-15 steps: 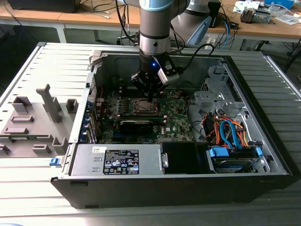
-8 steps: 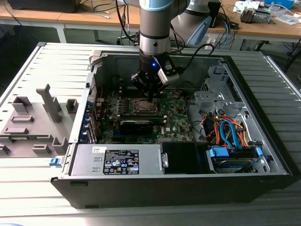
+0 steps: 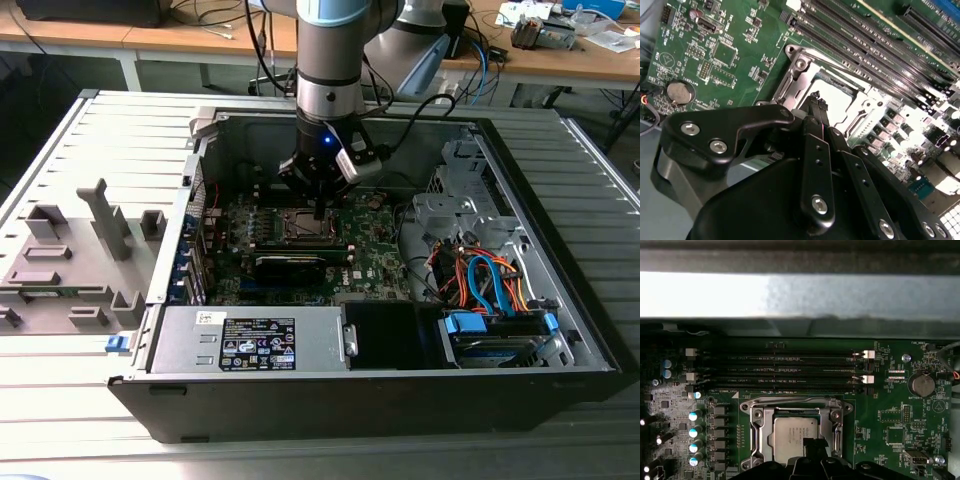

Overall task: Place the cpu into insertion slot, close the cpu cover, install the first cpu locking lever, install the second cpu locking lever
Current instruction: 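Install the second cpu locking lever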

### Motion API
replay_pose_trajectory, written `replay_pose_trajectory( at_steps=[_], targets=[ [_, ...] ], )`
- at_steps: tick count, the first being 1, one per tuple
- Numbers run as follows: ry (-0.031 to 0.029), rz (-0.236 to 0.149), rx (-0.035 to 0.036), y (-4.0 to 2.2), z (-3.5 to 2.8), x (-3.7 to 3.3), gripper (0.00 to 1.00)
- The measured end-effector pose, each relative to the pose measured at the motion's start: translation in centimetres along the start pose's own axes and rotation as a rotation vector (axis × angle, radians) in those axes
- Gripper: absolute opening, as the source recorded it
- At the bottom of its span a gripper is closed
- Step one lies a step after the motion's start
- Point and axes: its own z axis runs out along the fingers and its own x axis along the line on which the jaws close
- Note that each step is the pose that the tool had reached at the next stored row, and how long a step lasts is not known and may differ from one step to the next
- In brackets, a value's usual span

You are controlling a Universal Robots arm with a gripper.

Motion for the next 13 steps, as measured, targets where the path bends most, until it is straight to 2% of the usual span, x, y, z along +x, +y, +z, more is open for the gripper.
replay_pose_trajectory(
  at_steps=[7, 13],
  targets=[
    [0.0004, 0.0, 0.0, -0.7, 0.1, -0.31, 0.11],
    [0.0019, 0.0, 0.0, -1.16, 0.25, -1.0, 0.11]
  ],
)
